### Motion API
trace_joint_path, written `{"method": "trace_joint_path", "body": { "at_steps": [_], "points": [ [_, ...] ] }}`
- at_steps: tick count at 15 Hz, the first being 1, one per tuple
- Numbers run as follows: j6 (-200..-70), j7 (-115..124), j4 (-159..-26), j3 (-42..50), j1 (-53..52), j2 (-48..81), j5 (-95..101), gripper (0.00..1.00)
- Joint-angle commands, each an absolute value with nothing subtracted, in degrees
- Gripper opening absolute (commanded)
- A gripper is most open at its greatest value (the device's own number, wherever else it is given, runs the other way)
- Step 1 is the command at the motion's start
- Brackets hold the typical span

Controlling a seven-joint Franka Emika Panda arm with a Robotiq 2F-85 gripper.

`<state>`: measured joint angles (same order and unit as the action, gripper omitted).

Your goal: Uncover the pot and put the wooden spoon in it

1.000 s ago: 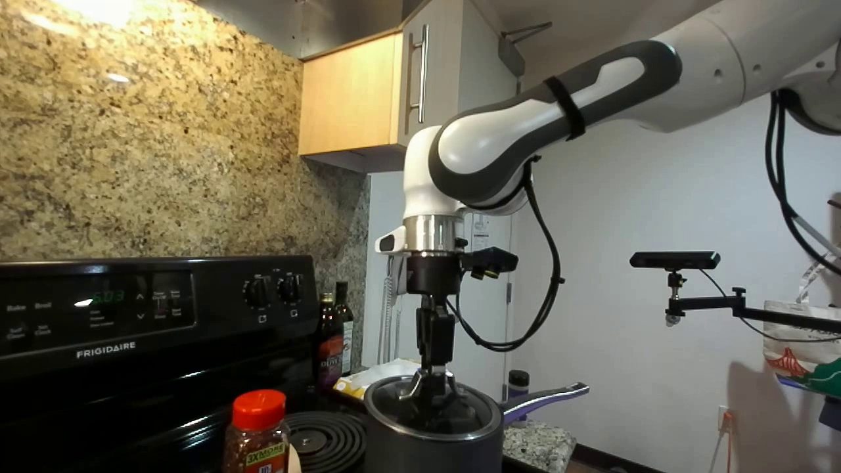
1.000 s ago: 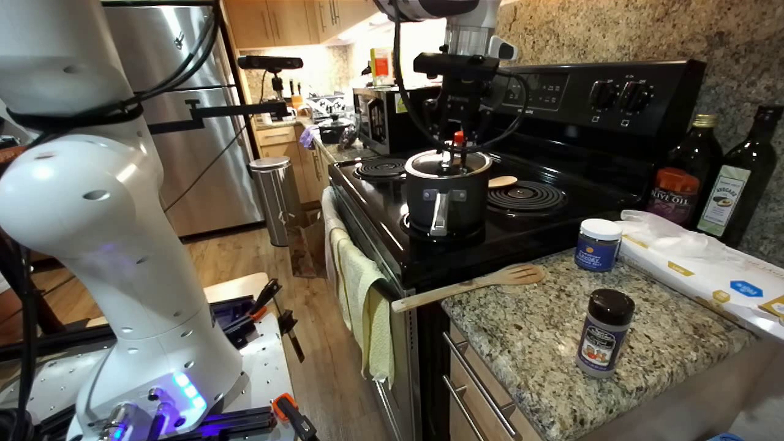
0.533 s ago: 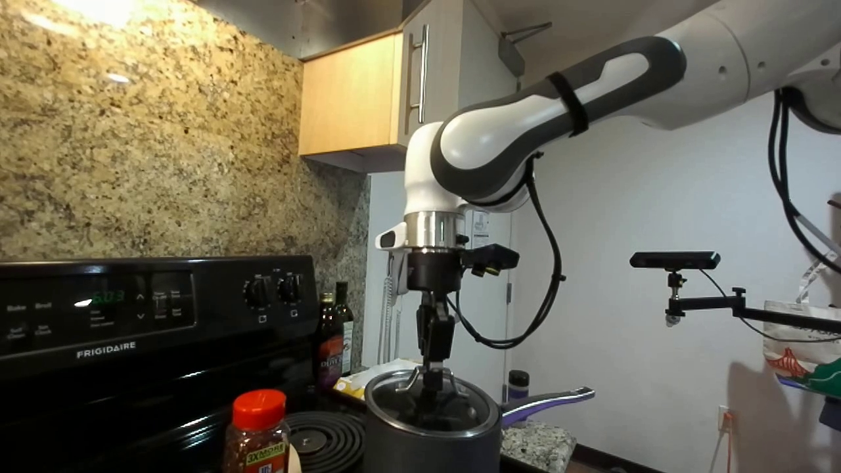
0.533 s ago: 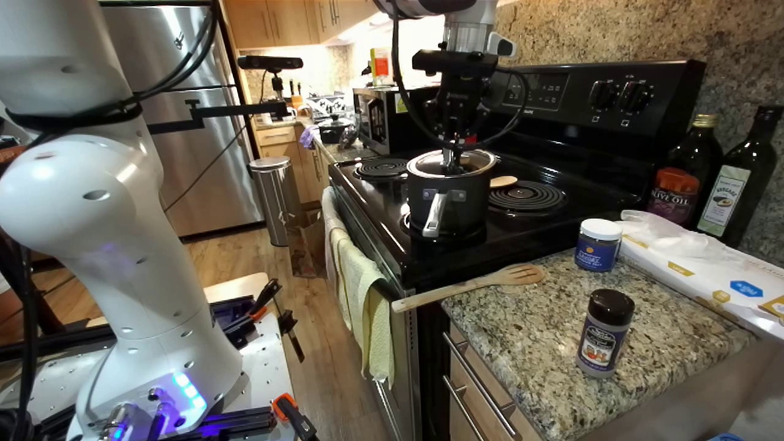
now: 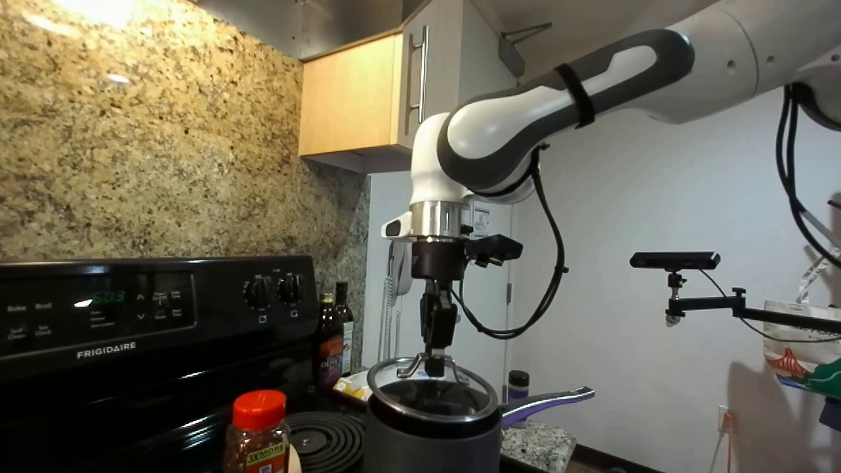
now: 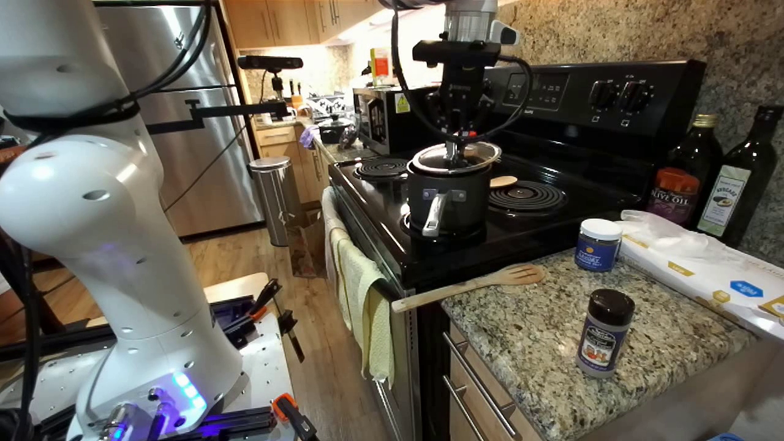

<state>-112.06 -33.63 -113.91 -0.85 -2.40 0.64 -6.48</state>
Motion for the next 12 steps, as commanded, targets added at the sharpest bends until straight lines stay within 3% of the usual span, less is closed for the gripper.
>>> {"method": "trace_joint_path", "body": {
  "at_steps": [1, 12],
  "points": [
    [-111.52, -31.42, -114.51, -0.05, -1.1, -2.51, -6.9, 0.13],
    [-111.74, -27.19, -110.35, 8.66, 6.22, 1.01, -14.44, 0.12]
  ]
}}
